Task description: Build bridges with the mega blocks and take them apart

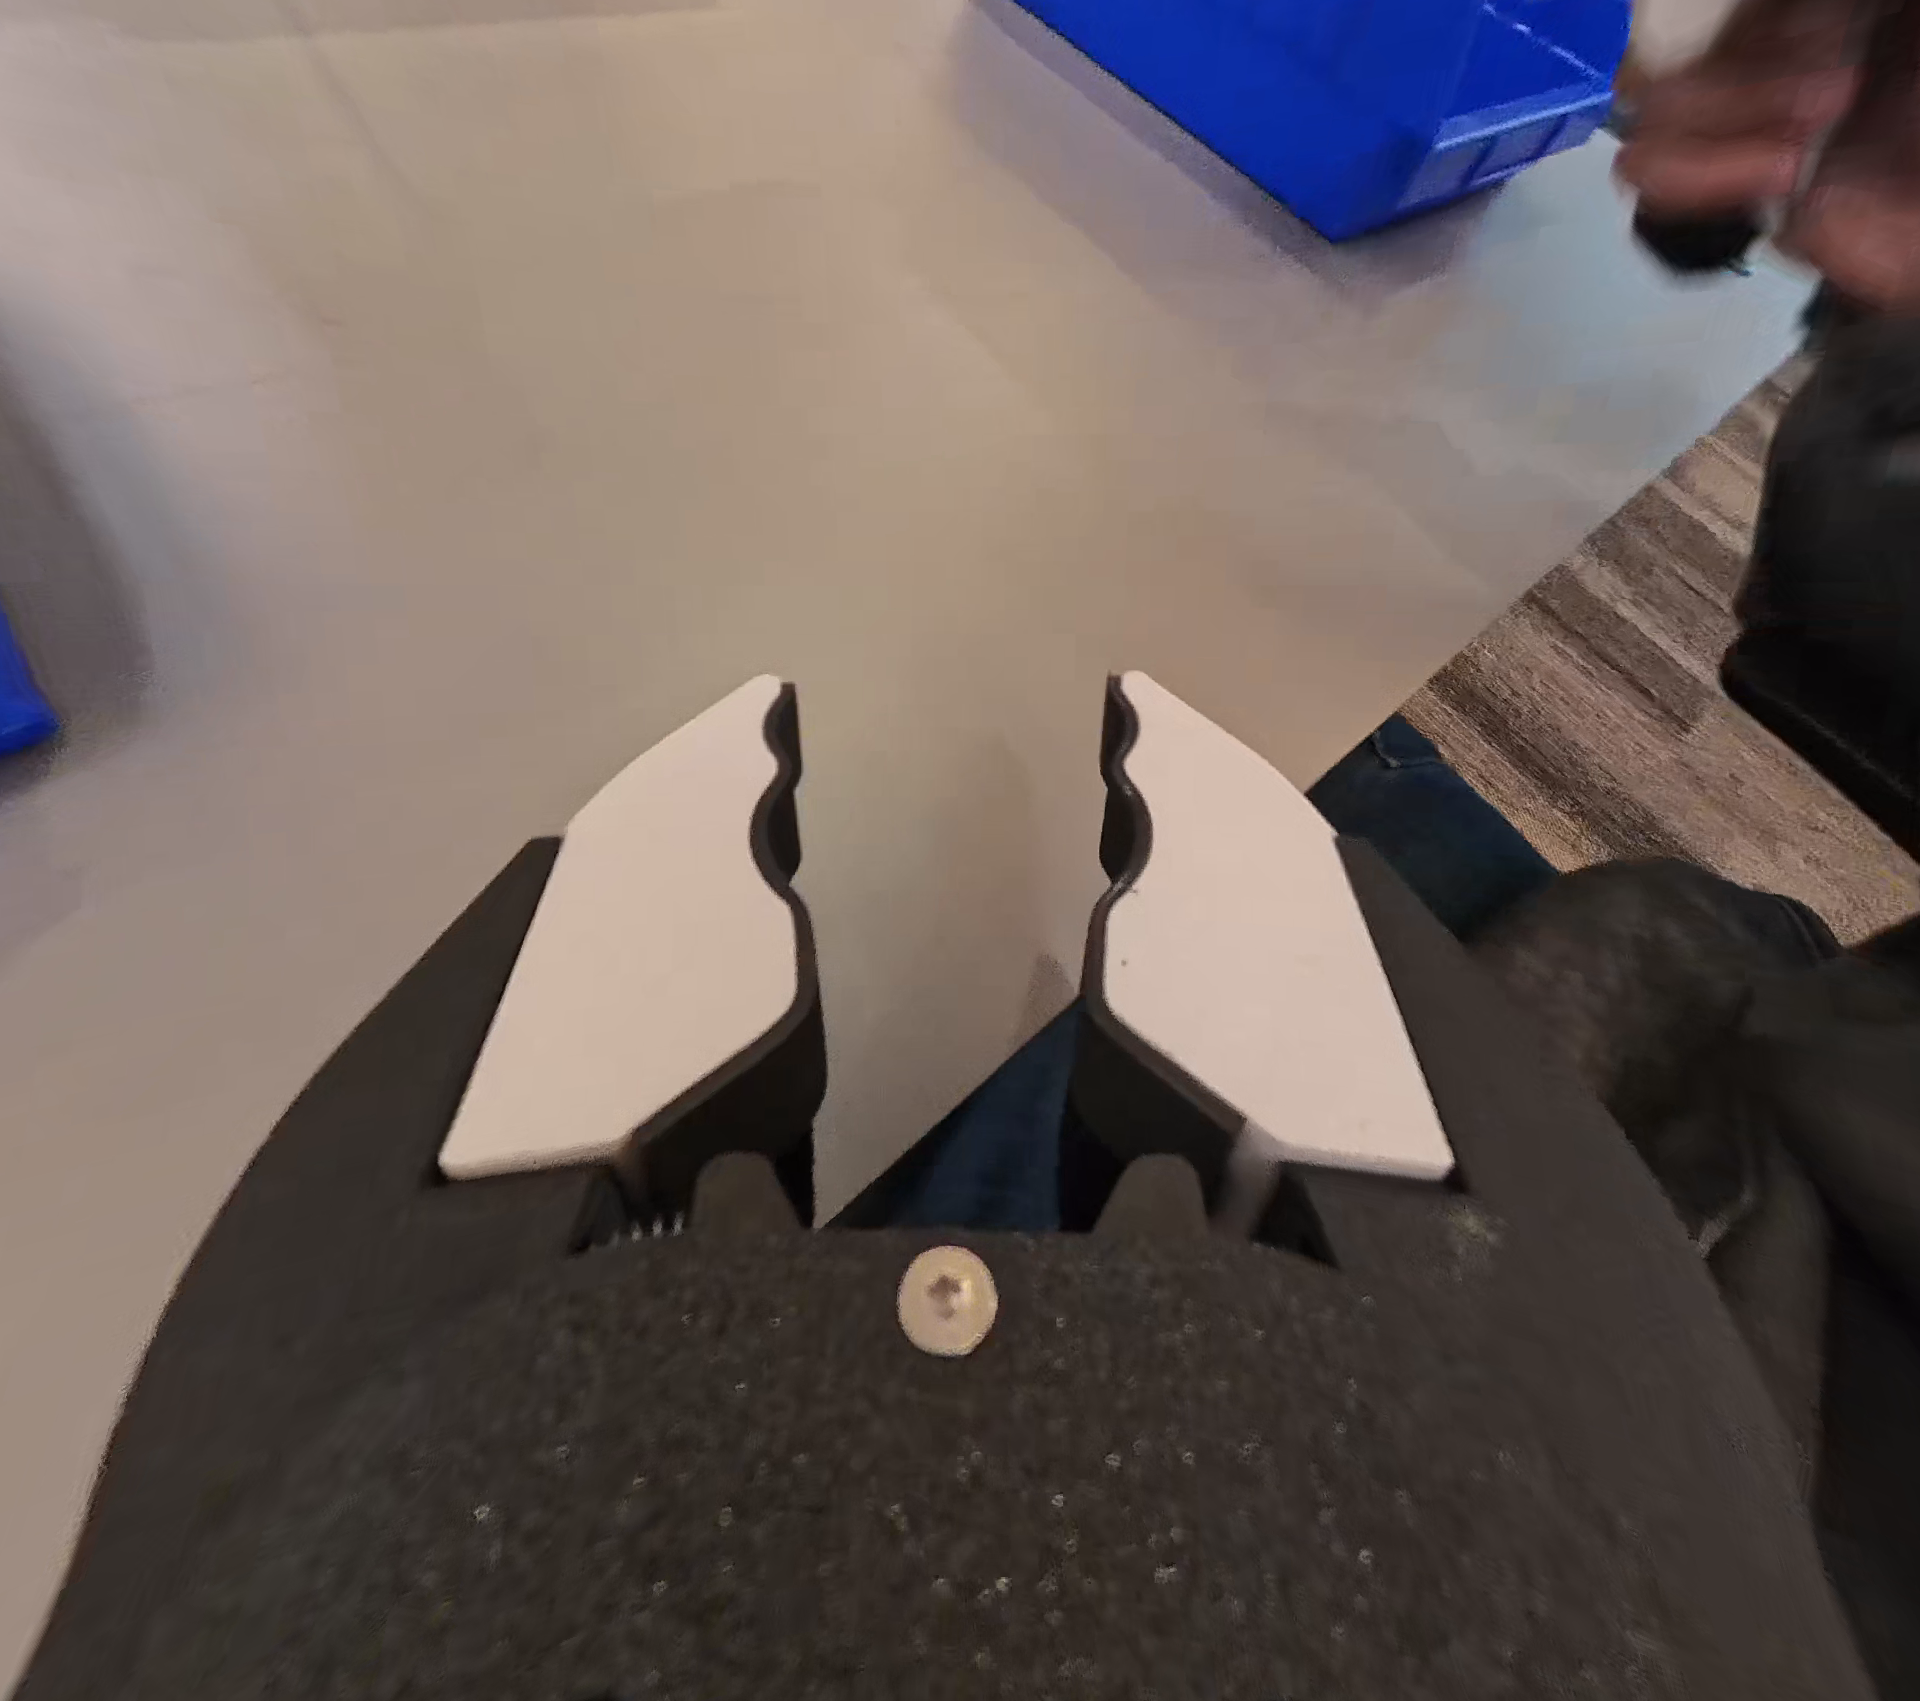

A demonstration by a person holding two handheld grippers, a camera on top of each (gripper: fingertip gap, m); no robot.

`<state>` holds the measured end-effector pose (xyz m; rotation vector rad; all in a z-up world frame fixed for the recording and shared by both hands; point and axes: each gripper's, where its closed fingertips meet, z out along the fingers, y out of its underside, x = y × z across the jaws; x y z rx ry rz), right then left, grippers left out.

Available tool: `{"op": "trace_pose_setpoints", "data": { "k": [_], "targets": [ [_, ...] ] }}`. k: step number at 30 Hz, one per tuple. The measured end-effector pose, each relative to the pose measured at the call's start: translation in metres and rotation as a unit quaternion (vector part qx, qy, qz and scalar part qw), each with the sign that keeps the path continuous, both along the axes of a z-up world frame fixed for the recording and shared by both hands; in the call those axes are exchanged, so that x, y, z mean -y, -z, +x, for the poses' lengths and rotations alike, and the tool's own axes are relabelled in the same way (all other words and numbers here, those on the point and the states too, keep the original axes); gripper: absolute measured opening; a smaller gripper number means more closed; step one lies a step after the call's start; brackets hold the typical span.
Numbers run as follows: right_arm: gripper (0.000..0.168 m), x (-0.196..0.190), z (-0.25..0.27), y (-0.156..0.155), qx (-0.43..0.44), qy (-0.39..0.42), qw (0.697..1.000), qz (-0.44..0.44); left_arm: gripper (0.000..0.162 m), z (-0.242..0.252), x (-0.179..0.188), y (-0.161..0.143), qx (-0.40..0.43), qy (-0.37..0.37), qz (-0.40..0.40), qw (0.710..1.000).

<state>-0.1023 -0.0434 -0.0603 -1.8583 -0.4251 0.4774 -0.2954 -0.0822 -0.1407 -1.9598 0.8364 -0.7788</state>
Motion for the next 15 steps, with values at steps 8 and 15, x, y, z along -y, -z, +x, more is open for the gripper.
{"op": "trace_pose_setpoints", "data": {
  "k": [8, 15],
  "targets": [
    [0.062, 0.030, -0.022, 0.040, 0.026, 0.017, 0.998, 0.059, 0.055, -0.030, -0.020, -0.011, -0.015, -0.087, 0.019, 0.996],
    [0.060, 0.031, -0.022, 0.051, 0.054, 0.011, 0.997, 0.052, 0.050, -0.062, -0.047, -0.040, -0.046, -0.147, 0.050, 0.987]
  ]
}}
